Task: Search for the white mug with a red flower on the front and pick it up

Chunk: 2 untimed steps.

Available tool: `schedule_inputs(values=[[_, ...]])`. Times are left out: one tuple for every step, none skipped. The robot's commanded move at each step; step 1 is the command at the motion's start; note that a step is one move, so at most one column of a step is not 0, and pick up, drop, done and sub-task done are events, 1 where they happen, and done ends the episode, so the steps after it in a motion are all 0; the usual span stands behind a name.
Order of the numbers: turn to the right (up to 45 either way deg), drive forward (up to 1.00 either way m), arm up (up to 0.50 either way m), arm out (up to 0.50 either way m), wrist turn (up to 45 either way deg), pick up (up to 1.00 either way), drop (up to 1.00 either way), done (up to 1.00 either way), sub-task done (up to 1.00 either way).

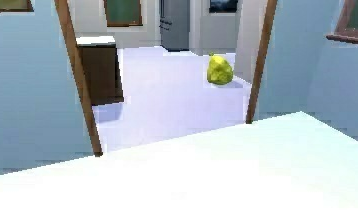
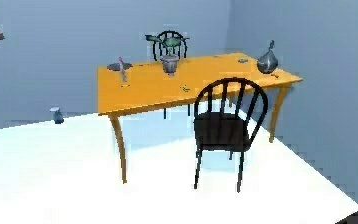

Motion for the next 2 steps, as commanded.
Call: schedule_inputs(values=[[0.0,1.00,0.00,0.00,0.0,0.00,0.00,0.00,0.00],[0.0,1.00,0.00,0.00,0.0,0.00,0.00,0.00,0.00]])
